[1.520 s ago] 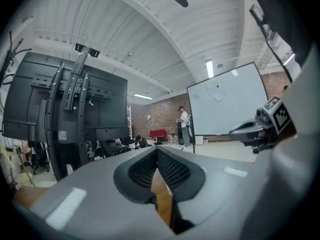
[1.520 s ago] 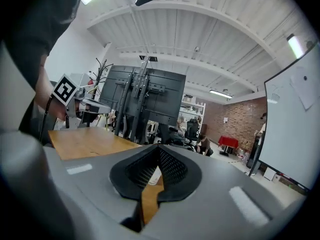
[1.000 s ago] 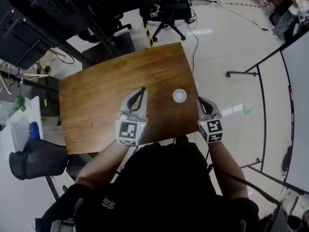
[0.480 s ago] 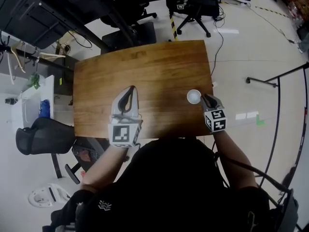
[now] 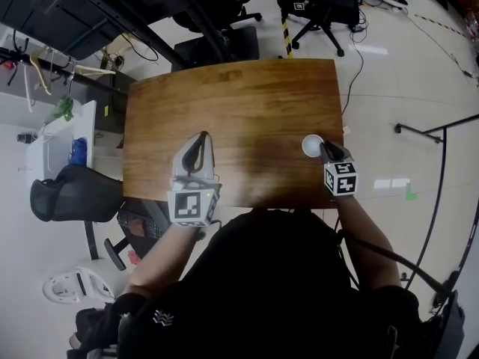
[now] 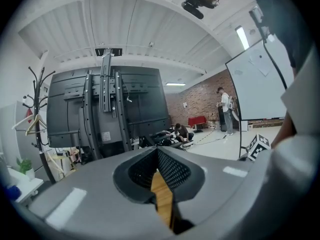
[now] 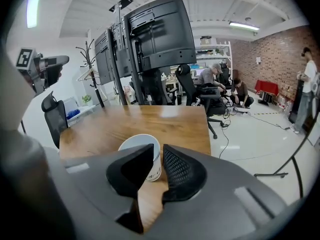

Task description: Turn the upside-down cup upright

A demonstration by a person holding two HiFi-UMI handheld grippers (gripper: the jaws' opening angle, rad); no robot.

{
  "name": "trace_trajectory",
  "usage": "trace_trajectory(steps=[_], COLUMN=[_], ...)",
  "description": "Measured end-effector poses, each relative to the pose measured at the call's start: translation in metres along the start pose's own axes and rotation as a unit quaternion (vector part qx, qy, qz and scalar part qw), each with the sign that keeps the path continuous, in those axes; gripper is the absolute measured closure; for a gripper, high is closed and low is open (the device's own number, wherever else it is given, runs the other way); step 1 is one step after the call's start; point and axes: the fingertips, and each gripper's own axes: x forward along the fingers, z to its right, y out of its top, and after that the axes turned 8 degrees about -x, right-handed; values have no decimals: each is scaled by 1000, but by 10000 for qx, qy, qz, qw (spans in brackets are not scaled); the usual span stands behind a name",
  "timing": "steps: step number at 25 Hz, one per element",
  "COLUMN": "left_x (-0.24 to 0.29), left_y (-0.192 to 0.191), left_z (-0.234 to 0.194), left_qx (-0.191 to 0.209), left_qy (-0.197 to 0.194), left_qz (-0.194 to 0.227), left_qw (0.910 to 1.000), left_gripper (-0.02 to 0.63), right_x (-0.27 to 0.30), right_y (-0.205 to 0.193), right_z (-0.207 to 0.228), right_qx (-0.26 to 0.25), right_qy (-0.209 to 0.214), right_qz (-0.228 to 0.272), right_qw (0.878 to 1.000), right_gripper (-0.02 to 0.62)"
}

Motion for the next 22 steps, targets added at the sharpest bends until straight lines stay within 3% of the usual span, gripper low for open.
trace_trajectory(steps=[12, 17, 22], left_x=[-4, -8, -10], left_y=[4, 6, 3], left_z=[-2, -8, -11], left_qx=[36, 27, 20], left_qy=[46, 167, 192], left_qz=[25, 21, 21], left_qw=[10000, 9999, 9998], left_gripper=[606, 606, 606], right_x=[6, 0, -5], right_y=[4, 20, 32], right_z=[-1, 6, 17], right_qx=[128, -734, -2030], right_qy=[33, -432, -1145], right_qz=[1, 151, -190], right_qw=[9999, 9962, 9723], right_gripper=[577, 580, 580])
